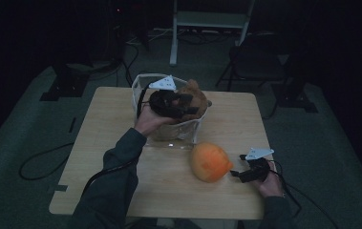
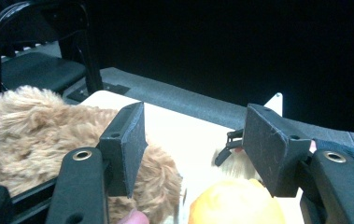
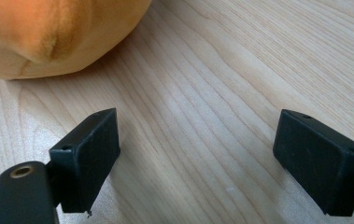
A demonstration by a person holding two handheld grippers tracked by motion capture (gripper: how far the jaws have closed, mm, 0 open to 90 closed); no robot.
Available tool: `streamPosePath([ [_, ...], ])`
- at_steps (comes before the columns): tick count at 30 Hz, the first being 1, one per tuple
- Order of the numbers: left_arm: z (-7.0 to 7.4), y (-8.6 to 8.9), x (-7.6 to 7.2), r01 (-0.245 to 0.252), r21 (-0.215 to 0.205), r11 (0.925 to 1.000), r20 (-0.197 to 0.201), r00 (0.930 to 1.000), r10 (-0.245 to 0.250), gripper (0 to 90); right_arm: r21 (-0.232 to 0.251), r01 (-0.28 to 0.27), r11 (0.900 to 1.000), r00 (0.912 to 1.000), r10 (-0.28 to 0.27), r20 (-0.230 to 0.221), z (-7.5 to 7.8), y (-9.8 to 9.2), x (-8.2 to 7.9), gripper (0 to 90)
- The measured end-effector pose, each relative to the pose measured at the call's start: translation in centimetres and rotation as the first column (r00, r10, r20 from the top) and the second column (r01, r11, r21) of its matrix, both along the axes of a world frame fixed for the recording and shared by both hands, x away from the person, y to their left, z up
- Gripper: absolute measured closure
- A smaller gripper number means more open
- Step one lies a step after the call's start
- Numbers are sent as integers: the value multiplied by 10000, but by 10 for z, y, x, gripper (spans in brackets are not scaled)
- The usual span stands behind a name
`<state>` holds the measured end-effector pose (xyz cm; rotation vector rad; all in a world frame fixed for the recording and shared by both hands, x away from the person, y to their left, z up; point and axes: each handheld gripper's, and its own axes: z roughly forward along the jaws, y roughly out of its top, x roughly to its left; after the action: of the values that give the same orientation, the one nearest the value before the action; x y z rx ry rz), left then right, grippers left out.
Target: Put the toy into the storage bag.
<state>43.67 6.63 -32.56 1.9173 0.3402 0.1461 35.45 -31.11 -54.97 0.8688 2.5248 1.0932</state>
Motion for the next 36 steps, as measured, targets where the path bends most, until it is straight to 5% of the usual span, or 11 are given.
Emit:
streamPosePath([
  [36,-15,-6,-34,431,30,9991,255,9987,-432,398,0,26,10000,10000,-26,-16,0,0,0,139],
])
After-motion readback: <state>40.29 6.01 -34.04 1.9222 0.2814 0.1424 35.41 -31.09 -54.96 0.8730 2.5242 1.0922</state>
